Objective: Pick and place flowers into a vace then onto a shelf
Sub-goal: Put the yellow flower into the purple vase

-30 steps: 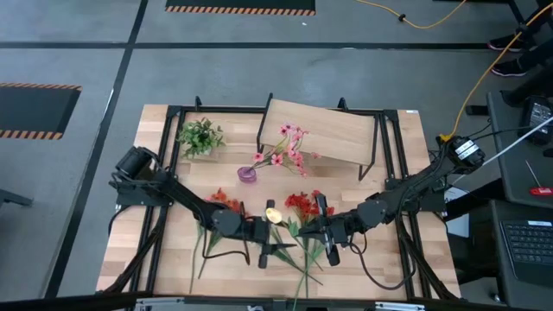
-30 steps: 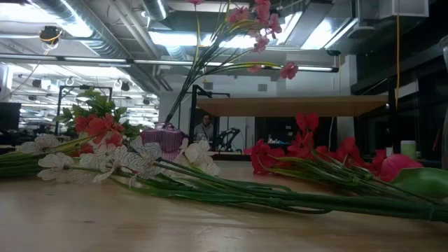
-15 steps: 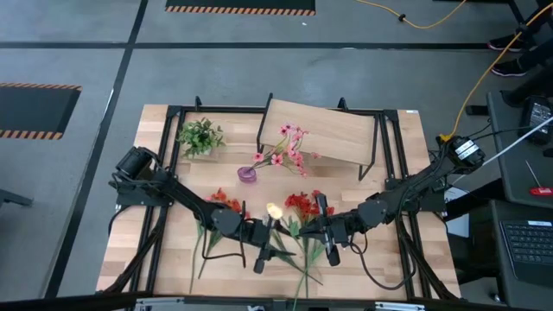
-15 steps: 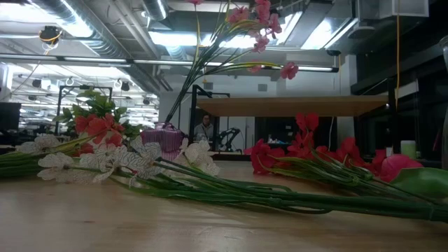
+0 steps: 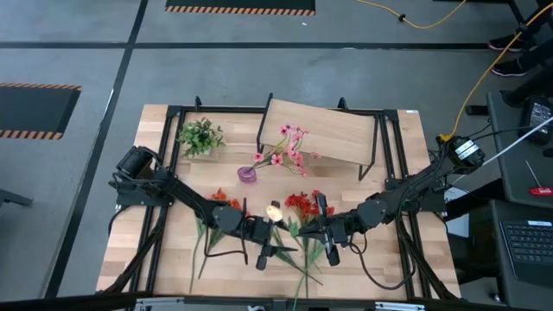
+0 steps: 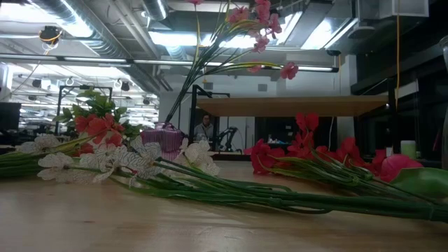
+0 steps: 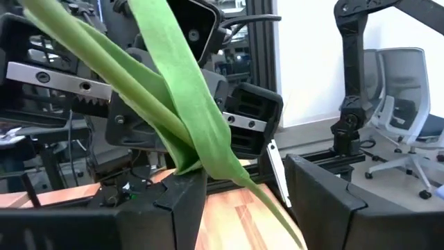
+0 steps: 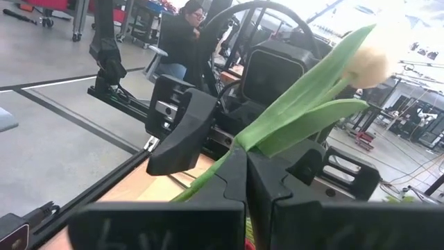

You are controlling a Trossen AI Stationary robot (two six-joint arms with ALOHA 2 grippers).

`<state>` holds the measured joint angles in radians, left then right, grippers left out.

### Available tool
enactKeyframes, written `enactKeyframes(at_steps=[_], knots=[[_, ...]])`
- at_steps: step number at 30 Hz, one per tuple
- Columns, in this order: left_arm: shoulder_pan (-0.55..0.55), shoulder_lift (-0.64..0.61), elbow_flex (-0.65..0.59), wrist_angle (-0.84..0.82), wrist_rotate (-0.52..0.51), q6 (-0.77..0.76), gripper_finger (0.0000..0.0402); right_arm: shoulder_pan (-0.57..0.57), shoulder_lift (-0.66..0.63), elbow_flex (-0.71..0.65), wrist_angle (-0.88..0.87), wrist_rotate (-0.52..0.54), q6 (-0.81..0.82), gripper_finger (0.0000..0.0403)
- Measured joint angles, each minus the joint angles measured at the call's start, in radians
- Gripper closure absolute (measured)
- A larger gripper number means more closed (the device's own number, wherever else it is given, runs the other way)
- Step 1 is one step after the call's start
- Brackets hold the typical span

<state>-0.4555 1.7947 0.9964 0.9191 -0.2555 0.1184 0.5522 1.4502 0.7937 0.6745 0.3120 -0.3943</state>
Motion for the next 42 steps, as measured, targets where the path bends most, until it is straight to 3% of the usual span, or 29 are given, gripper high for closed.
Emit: enactKeyframes(at_steps=[9, 24, 34, 42], knots=[[0.007, 0.000, 0.000, 0.000, 0.021, 0.000, 0.0247, 0.000, 0.000, 0.000, -0.001, -0.001, 0.000, 0.0403], [0.013, 0.000, 0.000, -0.003, 0.015, 0.000, 0.0390, 0.017, 0.000, 0.000, -0.019, -0.003, 0.026, 0.0403], [0.012, -0.010, 0.000, -0.041, 0.012, -0.027, 0.0394, 0.017, 0.000, 0.000, -0.034, 0.000, 0.066, 0.0366], [-0.010, -0.121, 0.000, -0.268, -0.080, -0.068, 0.0395, 0.016, 0.000, 0.000, -0.033, 0.001, 0.071, 0.0310]])
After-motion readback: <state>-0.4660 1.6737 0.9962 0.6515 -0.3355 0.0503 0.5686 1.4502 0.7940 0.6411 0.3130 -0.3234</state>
